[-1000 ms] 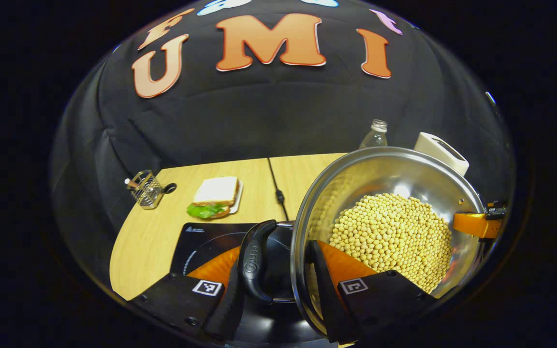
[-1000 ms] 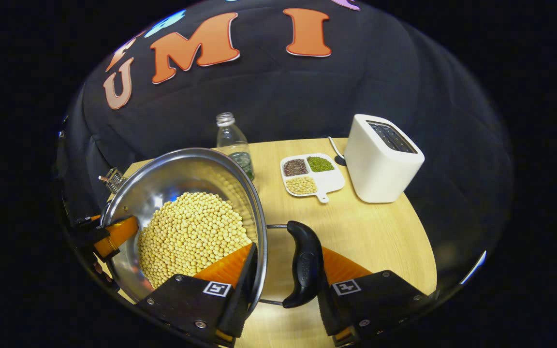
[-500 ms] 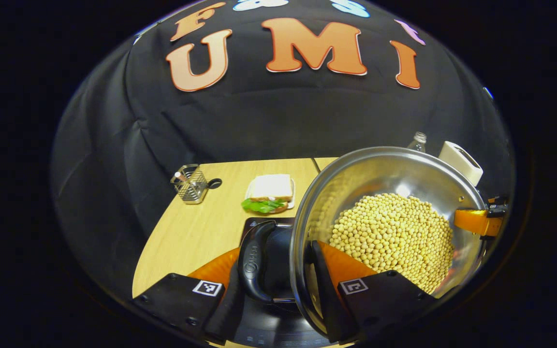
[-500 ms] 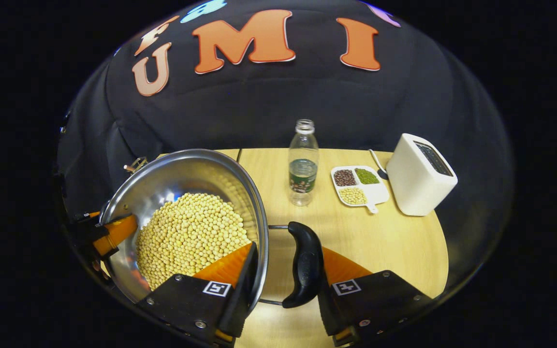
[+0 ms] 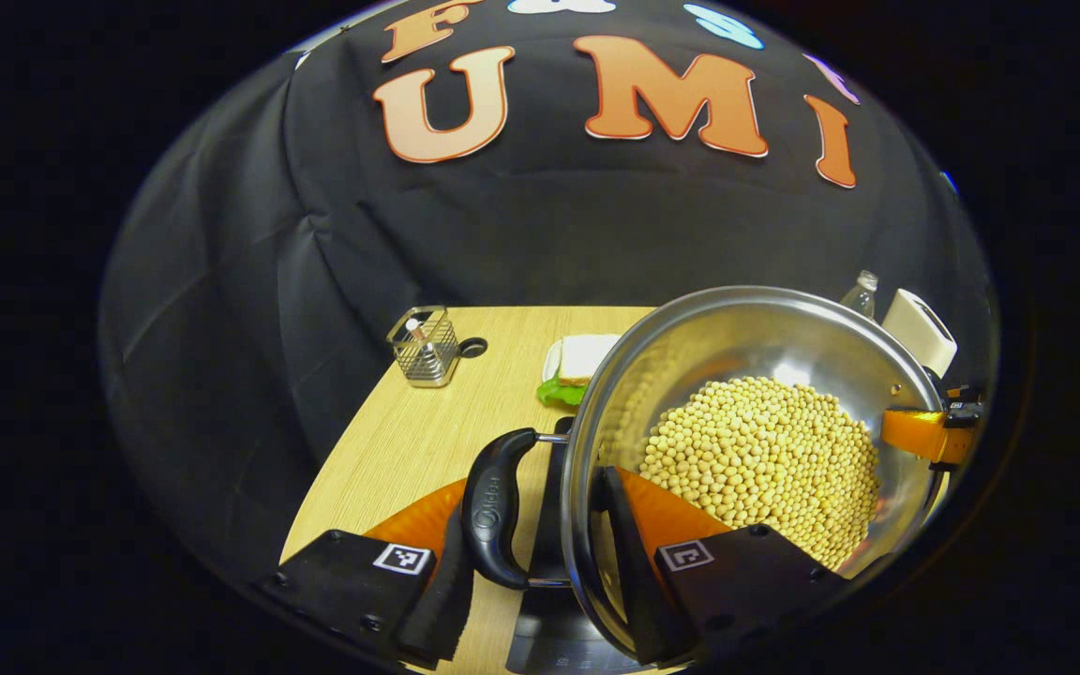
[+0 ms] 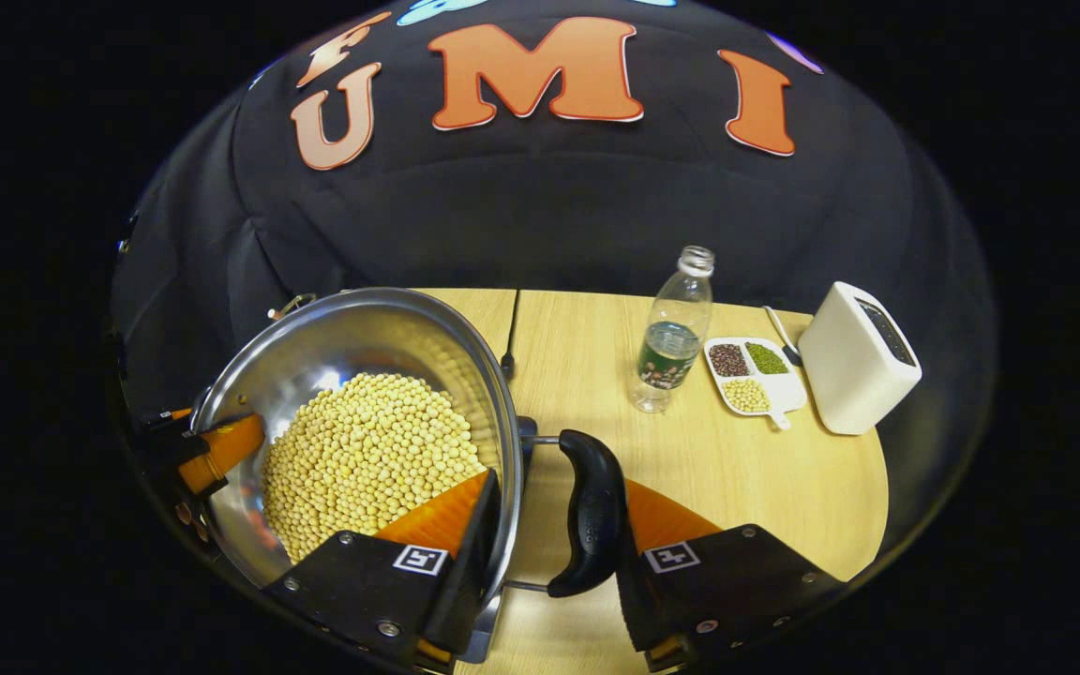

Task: First push the handle of the pot to place it horizontally, then grasp the pot with both hands and set it on the induction cooktop.

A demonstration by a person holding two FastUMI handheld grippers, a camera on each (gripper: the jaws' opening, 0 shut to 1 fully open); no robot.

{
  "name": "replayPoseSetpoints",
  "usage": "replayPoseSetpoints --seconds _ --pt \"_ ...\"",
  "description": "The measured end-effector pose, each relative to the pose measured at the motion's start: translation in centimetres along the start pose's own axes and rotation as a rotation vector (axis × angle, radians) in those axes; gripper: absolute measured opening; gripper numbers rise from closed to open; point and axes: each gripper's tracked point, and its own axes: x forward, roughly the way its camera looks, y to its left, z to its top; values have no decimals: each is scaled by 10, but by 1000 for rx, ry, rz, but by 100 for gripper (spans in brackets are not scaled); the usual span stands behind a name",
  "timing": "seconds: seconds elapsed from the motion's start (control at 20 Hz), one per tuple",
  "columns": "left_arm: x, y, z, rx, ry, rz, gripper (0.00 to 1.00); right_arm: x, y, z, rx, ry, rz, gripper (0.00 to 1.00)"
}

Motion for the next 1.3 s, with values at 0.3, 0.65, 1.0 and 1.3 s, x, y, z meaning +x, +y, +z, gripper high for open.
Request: replayPoseSetpoints --seconds 0.3,0.65,1.0,1.3 --pt "19 16 -20 -20 32 18 72 -5 -8 6 -7 29 10 62" --pt "28 15 -33 -35 54 17 74 -2 -5 1 2 53 6 62" --pt "30 17 -27 -50 79 13 75 -12 -9 8 31 94 0 62" --pt "27 19 -26 19 40 53 86 -17 -9 9 -15 72 8 83"
